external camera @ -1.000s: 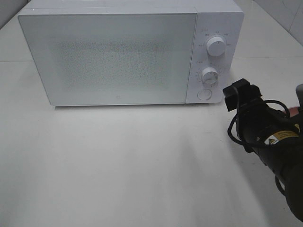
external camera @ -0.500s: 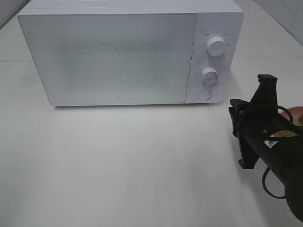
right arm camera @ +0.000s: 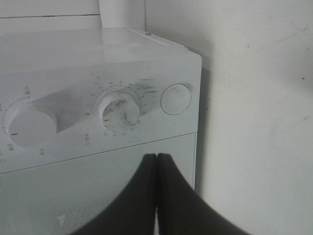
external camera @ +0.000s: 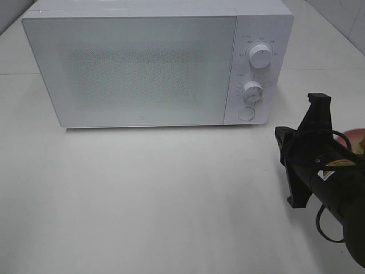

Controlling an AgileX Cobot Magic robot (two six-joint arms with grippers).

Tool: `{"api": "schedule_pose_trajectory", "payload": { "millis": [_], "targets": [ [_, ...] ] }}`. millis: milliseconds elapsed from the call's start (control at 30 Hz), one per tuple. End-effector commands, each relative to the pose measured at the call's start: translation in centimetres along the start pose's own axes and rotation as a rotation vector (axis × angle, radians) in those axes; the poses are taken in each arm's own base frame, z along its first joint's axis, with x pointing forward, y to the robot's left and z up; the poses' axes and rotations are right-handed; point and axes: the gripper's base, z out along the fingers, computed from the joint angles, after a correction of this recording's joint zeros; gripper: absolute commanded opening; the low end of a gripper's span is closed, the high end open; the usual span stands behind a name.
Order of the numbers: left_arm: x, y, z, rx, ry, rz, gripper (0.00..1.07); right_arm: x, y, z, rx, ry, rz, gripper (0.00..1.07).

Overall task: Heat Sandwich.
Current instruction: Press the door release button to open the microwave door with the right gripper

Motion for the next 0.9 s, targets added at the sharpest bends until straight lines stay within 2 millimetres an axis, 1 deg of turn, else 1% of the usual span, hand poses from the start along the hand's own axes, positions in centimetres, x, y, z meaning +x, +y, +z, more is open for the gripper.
{"api": "schedule_pose_trajectory", "payload": {
  "millis": [33,67,200,367,467,500,533,633,667,700,767,800,833,900],
  "targets": [
    [0.2,0.0,-0.3,-0.004,-0.031,-0.005,0.98,0.2,-0.3,0.1,0.019,0.010,-0.024,0.00],
    [0.2,0.0,-0.3,-0.004,-0.031,-0.005,0.98,0.2,-0.3,0.1,0.019,0.010,-0.024,0.00],
    [0.2,0.0,-0.3,-0.004,-0.031,-0.005,0.98,0.7,-1.4,1.1,0.060,0.010,-0.038,0.00],
    [0.2,0.0,-0.3,-0.004,-0.031,-0.005,0.98,1.1,-1.9,1.8,0.072,0.015,-0.030,0.00],
    [0.2,0.0,-0.3,-0.004,-0.031,-0.005,0.98,1.1,-1.8,3.3,0.066,0.044,-0.034,0.00],
    [0.2,0.0,-0.3,-0.004,-0.031,-0.005,0.98,1.2,-1.6,4.0,0.068,0.060,-0.040,0.00],
    [0.2,0.0,-0.3,-0.004,-0.031,-0.005,0.98,1.2,-1.6,4.0,0.068,0.060,-0.040,0.00],
    [0.2,0.0,-0.3,-0.004,-0.031,-0.005,0.98,1.2,-1.5,5.2,0.083,0.063,-0.034,0.00],
    [0.2,0.0,-0.3,-0.004,-0.031,-0.005,0.98,1.2,-1.4,5.9,0.088,0.063,-0.030,0.00],
    [0.2,0.0,-0.3,-0.004,-0.031,-0.005,0.98,1.2,-1.4,5.9,0.088,0.063,-0.030,0.00],
    [0.2,0.0,-0.3,-0.004,-0.031,-0.005,0.98,1.2,-1.2,6.7,0.085,0.065,-0.026,0.00],
    [0.2,0.0,-0.3,-0.004,-0.031,-0.005,0.98,1.2,-1.0,7.5,0.087,0.063,-0.022,0.00],
    [0.2,0.0,-0.3,-0.004,-0.031,-0.005,0.98,1.2,-1.0,7.5,0.087,0.063,-0.022,0.00],
    [0.2,0.0,-0.3,-0.004,-0.031,-0.005,0.98,1.0,-1.0,8.2,0.086,0.061,-0.021,0.00]
  ]
}}
